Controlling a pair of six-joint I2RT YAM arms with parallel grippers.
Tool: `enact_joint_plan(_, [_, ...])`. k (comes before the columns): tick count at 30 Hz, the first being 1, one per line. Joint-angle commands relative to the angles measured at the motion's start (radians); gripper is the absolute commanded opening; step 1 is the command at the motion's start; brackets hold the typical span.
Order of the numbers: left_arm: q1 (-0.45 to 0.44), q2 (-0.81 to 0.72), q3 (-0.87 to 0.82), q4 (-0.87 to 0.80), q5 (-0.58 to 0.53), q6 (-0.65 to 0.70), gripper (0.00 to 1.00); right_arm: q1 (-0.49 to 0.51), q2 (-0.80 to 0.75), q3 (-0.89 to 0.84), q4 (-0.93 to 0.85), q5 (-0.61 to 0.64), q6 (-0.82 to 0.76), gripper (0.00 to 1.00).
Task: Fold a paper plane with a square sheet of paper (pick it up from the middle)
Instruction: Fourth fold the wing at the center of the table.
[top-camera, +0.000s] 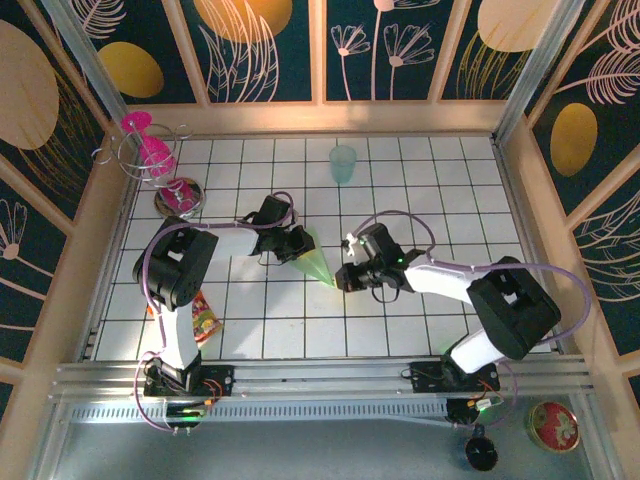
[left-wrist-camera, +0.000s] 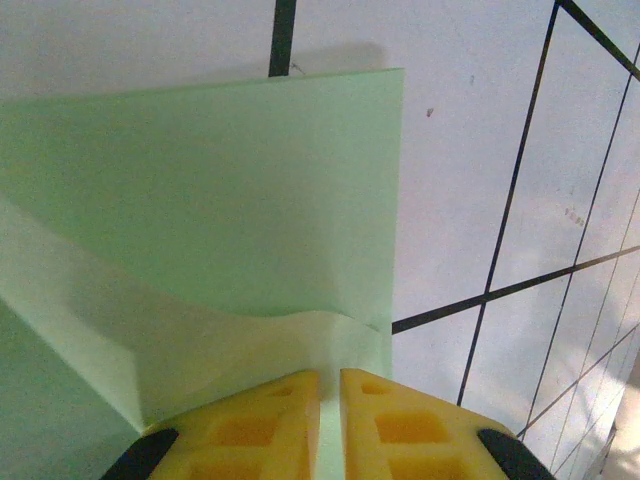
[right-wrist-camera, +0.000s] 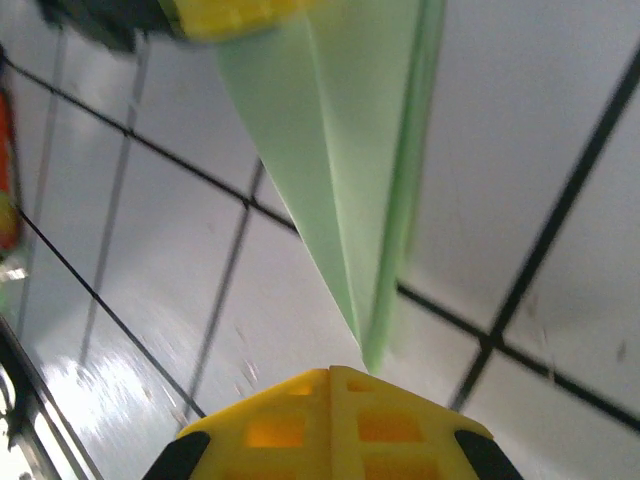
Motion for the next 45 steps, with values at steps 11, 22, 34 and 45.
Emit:
enact_joint_plan(11, [0.025,0.047,-0.037,-0.113,-0.155,0.037,0.16,0.018,0.258,0.176,0.084,0.070,0.087,0.00])
enact_joint_plan(22, [0.023,-0.115,-0.073,0.039,-0.006,0.051,0.16,0.017,0.319,0.168,-0.015,0.135,0.085,0.00])
enact_joint_plan(34, [-0.010,-0.103,-0.111,0.121,0.071,0.042,0.13,0.018,0.348,0.170,-0.036,0.136,0.096,0.00])
enact_joint_plan(45, [-0.043,-0.055,-0.094,0.102,0.050,0.046,0.12,0.018,0.353,0.161,-0.045,0.139,0.098,0.00])
